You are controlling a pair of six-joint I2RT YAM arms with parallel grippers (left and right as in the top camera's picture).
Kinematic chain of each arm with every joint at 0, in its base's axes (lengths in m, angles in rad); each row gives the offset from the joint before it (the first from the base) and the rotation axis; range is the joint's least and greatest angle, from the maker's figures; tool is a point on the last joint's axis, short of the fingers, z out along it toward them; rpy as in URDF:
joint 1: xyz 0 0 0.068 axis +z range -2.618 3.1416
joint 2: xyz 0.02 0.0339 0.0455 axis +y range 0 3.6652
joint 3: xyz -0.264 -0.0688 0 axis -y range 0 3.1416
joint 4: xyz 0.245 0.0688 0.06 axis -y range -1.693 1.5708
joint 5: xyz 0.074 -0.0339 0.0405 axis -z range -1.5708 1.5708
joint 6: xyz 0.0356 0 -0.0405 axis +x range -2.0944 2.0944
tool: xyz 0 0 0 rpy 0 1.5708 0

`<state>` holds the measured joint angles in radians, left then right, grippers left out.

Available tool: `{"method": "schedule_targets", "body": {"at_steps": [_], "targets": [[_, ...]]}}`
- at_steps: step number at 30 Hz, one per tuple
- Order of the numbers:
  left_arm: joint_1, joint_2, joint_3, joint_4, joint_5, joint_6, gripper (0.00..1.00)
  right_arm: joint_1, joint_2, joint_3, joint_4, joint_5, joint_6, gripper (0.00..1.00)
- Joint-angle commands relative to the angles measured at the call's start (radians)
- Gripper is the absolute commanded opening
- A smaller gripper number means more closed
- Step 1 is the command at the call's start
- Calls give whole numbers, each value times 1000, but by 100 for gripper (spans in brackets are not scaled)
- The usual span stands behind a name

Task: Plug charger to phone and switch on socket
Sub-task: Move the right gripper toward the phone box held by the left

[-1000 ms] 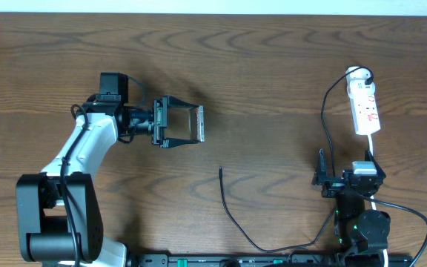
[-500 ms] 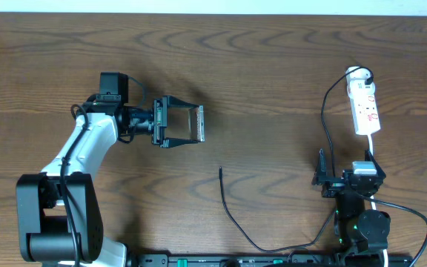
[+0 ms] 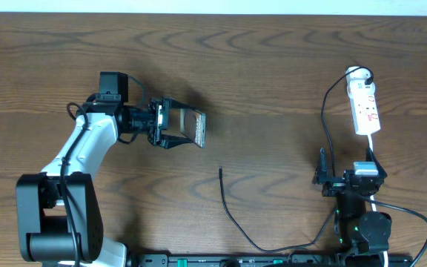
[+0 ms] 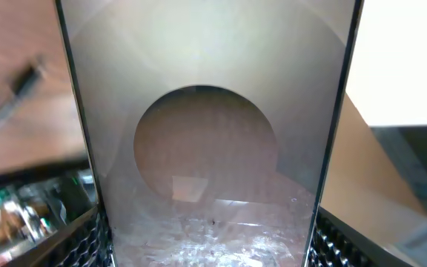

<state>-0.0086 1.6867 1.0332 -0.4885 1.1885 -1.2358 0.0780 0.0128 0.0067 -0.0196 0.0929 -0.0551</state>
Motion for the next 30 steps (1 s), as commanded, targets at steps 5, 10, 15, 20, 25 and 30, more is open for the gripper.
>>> {"method": "schedule_targets", "body": {"at_steps": [5,10,15,20,25,30], "targets": [[1,-22,33,0,-223,145,7,2,-2,3,88,-204,68,99],[0,-22,33,-3,-313,163,8,2,-1,42,60,-258,156,99],[0,-22,31,-3,-375,163,7,2,39,148,-61,-312,201,99],[0,-22,31,-3,-379,162,7,2,183,300,-159,-390,202,99],[-2,-22,31,-3,-397,162,7,2,463,484,-183,-552,272,99],[-6,-22,31,-3,-425,162,7,2,734,620,-175,-728,407,99]]}}
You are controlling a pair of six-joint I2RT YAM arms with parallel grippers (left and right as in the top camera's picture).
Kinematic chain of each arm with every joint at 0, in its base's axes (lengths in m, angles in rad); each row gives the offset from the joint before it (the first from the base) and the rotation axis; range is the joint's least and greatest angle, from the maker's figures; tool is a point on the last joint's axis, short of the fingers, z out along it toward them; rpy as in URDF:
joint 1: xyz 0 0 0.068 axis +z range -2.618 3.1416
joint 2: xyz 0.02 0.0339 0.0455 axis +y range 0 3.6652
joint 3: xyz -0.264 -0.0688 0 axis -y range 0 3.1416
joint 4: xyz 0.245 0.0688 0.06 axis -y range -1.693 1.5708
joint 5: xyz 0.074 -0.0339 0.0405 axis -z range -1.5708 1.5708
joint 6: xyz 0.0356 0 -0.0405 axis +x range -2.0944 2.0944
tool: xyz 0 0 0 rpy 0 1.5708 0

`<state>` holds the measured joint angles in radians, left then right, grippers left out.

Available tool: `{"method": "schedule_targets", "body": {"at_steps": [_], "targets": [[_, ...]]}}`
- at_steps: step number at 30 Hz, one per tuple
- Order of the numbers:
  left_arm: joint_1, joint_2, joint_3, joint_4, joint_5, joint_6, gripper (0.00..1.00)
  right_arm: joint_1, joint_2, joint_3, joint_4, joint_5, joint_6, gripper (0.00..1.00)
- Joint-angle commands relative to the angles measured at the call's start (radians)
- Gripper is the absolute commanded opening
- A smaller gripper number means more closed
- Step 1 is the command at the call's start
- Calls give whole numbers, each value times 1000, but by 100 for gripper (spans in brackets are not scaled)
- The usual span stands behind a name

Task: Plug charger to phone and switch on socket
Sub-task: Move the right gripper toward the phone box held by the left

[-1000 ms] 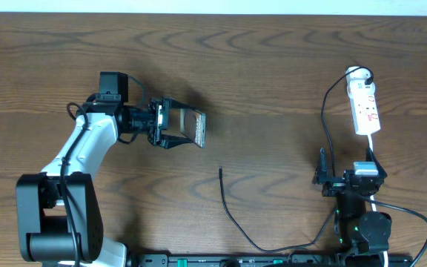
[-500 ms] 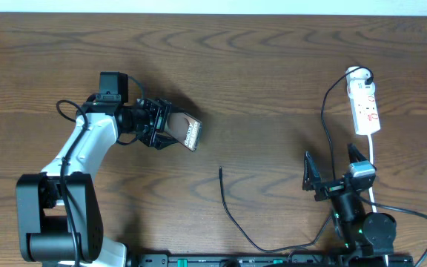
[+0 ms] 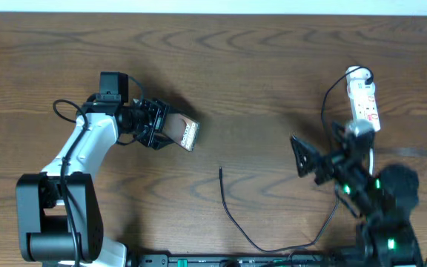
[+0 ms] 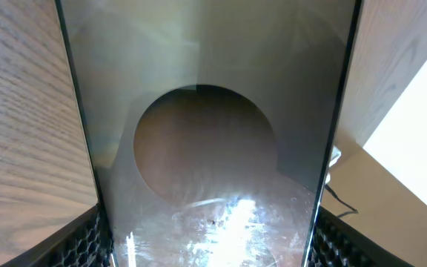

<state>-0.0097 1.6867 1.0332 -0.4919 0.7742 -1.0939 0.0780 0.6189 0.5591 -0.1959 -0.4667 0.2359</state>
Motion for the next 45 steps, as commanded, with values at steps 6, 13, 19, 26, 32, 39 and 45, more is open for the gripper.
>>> {"method": "schedule_targets", "body": {"at_steps": [6,13,19,26,32,39,45], "targets": [[-5,-22,31,0,-50,12,7,2,416,177,107,-456,272,99],[-5,-22,31,0,-87,-19,7,2,614,180,283,-554,515,99],[-6,-22,31,0,-116,-74,7,8,701,180,325,-538,638,98],[-37,-22,31,0,-153,-218,7,87,768,180,358,-525,558,88],[-92,-22,31,0,-192,-281,7,188,855,180,370,-473,552,87],[-118,-22,31,0,-185,-330,8,278,956,180,474,-457,552,87],[-131,-22,31,0,-179,-330,7,337,1006,180,473,-377,564,87]]}}
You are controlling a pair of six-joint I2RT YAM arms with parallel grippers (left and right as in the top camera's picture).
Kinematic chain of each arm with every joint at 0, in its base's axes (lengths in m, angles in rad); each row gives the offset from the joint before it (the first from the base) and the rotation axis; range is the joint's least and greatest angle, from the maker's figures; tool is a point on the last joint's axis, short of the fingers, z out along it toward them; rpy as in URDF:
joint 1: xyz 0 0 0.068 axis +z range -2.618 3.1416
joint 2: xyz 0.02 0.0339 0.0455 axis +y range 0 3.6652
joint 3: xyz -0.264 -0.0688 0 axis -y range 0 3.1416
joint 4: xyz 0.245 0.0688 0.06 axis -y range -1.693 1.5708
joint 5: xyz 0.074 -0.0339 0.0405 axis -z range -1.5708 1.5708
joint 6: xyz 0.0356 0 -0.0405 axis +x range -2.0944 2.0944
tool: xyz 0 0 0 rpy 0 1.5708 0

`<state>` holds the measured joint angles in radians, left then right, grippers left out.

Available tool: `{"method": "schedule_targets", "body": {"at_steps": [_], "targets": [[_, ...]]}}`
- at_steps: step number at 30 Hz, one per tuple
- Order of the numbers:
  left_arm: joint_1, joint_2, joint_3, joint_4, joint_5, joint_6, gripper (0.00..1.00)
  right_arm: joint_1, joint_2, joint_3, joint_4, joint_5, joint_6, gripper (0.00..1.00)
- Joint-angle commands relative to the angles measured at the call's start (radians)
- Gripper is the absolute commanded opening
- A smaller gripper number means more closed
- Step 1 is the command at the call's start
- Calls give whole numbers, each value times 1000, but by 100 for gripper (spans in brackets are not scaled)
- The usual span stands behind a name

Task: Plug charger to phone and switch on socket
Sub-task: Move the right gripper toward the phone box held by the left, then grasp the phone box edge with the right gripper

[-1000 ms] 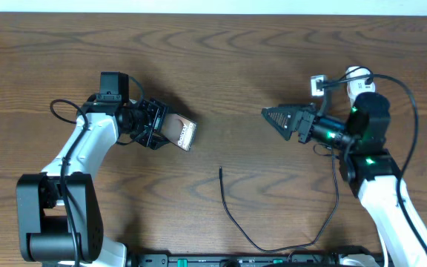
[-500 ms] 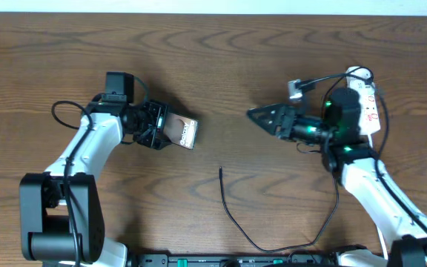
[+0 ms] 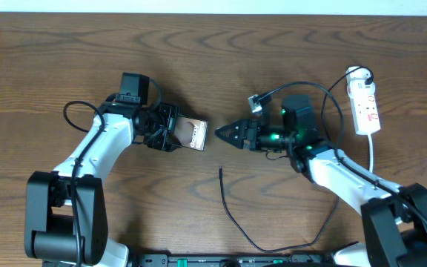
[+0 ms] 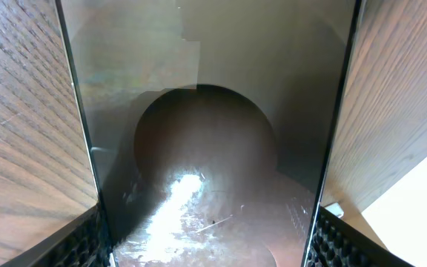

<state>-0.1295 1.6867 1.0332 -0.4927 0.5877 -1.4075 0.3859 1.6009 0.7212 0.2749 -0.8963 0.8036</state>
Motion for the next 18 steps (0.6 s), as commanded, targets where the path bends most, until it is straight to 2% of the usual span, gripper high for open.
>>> {"method": "schedule_targets", "body": {"at_steps": [1,18], "targets": [[-14,-22,31,1,7,-16,7,38,29,18,2,63,-3,87],[-111,-22,31,14,58,-84,7,127,38,18,21,188,-4,86]]}}
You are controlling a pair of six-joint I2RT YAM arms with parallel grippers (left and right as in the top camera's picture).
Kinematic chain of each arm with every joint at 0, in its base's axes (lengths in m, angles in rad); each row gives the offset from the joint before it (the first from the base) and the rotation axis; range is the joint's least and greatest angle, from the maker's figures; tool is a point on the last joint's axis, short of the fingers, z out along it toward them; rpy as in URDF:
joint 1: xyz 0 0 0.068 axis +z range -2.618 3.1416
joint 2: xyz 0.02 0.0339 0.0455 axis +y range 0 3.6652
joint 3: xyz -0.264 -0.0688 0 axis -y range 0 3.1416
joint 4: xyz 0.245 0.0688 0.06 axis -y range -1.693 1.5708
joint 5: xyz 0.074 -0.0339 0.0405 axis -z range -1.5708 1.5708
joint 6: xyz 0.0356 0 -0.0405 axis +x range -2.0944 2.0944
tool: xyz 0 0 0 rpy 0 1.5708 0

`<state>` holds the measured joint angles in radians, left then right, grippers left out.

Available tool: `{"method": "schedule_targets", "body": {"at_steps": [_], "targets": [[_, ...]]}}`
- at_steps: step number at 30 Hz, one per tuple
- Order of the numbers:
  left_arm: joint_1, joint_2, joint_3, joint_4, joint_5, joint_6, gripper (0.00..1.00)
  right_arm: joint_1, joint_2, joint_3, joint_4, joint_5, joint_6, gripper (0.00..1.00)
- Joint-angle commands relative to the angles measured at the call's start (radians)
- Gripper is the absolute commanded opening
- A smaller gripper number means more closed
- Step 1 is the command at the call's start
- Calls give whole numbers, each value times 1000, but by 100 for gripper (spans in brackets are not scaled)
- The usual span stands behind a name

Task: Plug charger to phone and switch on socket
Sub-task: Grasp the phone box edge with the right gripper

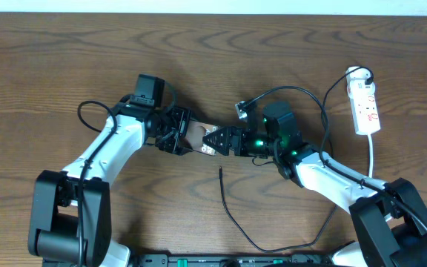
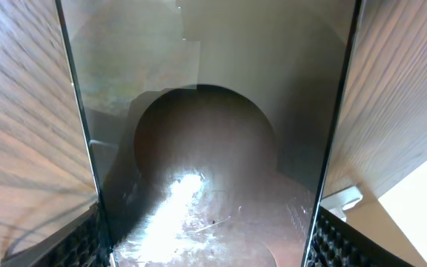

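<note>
The phone [image 2: 206,133] fills the left wrist view, its glassy face reflecting light, clamped between black ribbed pads [image 2: 84,245]. In the overhead view my left gripper [image 1: 182,133] is shut on the phone [image 1: 198,131] at the table's middle. My right gripper [image 1: 212,140] points left and meets the phone's free end; whether its fingers stand open or shut does not show. The black charger cable's loose end [image 1: 221,172] lies on the table just below them. The white socket strip [image 1: 364,104] lies at the far right.
The black cable [image 1: 256,248] loops along the front edge and runs up the right side to the socket strip. A thin wire arcs over my right arm [image 1: 325,170]. Wooden table [image 1: 65,59] all round.
My left gripper has carried the phone a little to the right. My right gripper has moved left from just clear of the phone to its free end.
My left gripper held the phone at the left-middle while the right arm sat folded at the front right. Then the right arm had risen and turned left. Then it lay stretched toward the phone, tip close by. Now it meets the phone.
</note>
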<state>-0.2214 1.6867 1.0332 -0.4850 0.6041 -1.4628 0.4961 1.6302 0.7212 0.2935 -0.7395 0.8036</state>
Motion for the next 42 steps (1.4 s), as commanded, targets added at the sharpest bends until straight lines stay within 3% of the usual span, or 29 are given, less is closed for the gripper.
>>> {"method": "schedule_targets", "body": {"at_steps": [1,28,37,42], "targets": [[-26,-22,31,9,42,-29,7,21,8,18,2,36,-4,85],[-90,-23,32,46,91,-107,7,84,8,18,-43,193,37,70],[-90,-23,32,46,92,-107,7,84,8,18,-43,198,37,56],[-90,-23,32,46,92,-106,7,84,8,18,-43,198,37,39]]}}
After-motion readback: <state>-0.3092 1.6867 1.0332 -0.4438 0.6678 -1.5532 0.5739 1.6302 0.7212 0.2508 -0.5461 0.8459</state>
